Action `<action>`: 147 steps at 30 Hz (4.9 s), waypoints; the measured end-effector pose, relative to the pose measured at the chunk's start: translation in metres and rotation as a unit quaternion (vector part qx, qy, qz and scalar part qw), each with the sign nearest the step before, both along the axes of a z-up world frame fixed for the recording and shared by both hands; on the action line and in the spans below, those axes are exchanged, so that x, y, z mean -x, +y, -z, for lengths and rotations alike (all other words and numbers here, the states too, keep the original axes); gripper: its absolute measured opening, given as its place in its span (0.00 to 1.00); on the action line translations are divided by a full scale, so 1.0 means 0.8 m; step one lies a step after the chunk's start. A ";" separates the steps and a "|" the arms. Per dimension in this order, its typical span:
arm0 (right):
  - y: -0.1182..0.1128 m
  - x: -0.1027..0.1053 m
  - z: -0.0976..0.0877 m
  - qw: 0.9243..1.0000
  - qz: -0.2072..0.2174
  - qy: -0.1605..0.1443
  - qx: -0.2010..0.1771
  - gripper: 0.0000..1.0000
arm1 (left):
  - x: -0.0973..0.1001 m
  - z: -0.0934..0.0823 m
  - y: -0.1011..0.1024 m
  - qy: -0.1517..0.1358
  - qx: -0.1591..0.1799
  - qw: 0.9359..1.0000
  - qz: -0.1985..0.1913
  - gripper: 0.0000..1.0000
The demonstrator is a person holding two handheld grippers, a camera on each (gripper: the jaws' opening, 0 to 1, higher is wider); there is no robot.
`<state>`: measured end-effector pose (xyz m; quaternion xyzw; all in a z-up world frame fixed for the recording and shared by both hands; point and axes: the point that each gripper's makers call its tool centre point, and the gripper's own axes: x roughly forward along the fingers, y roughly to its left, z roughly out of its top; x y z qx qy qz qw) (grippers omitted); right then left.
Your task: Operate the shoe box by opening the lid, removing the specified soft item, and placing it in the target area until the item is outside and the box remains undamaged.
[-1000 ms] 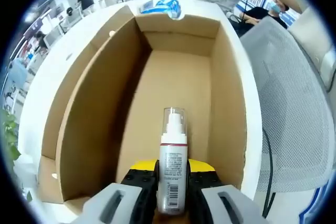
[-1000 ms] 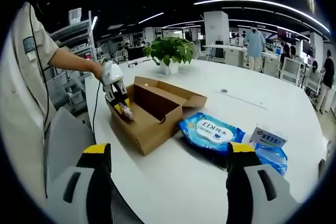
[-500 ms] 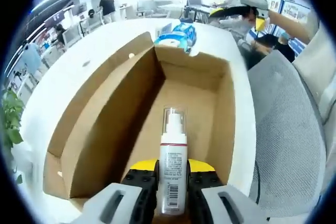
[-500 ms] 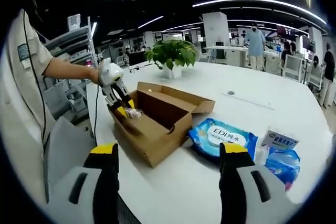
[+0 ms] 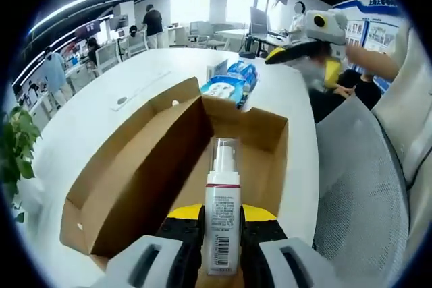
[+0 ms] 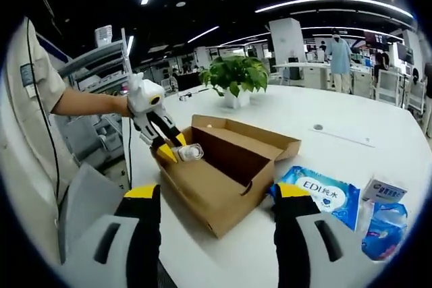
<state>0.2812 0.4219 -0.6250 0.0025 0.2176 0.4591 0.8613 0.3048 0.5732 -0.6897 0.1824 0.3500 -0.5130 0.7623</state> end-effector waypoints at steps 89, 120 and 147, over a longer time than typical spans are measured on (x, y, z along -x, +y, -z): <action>0.083 0.007 -0.034 0.993 -0.069 0.009 -0.100 0.19 | 0.049 -0.057 -0.120 -0.006 0.184 0.980 0.071 0.29; 0.019 -0.050 -0.060 0.996 -0.033 -0.040 -0.071 0.19 | 0.002 -0.077 -0.053 -0.078 0.176 0.979 -0.061 0.73; -0.047 -0.144 -0.053 0.996 -0.018 -0.091 -0.006 0.19 | -0.001 -0.090 0.030 -0.115 0.155 0.964 -0.183 0.99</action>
